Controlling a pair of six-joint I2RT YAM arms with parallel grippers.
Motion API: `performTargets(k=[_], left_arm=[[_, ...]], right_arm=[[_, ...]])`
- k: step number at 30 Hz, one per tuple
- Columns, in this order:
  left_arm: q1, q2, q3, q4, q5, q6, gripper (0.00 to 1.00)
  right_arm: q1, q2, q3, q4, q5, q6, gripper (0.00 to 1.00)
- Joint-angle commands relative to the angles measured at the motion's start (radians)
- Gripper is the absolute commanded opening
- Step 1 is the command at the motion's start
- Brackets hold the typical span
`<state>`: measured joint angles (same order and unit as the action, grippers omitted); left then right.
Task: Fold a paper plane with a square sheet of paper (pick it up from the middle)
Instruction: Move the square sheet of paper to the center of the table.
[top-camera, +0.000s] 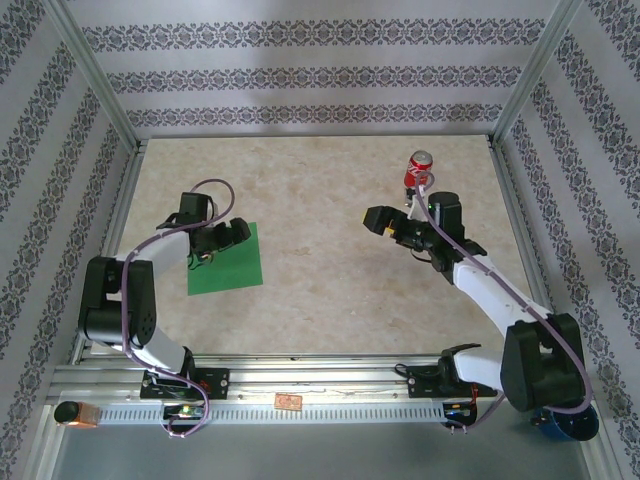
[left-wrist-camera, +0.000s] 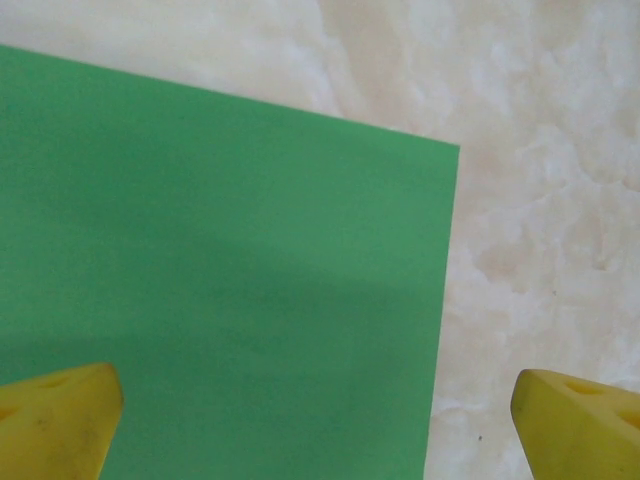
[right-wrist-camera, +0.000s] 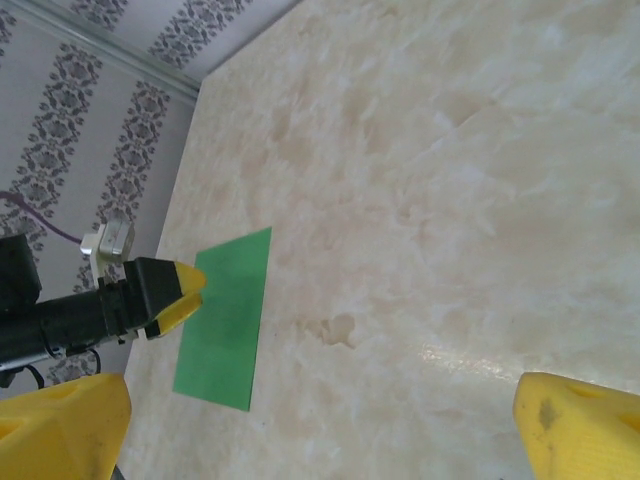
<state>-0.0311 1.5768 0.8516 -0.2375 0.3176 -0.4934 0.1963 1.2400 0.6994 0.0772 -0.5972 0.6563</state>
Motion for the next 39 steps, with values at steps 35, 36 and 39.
performTargets(k=[35, 36, 39], left_arm=[[-0.509, 0.061, 0.208, -0.204, -0.213, -0.03, 0.91], [-0.509, 0.068, 0.214, -0.229, -0.214, -0.012, 0.89], [-0.512, 0.095, 0.22, -0.296, -0.209, 0.029, 0.88]], right_arm=[[0.148, -0.062, -0.126, -0.054, 0.181, 0.101, 0.98], [0.153, -0.079, -0.139, -0.051, 0.188, 0.11, 0.98], [0.175, -0.113, -0.162, -0.053, 0.188, 0.12, 0.98]])
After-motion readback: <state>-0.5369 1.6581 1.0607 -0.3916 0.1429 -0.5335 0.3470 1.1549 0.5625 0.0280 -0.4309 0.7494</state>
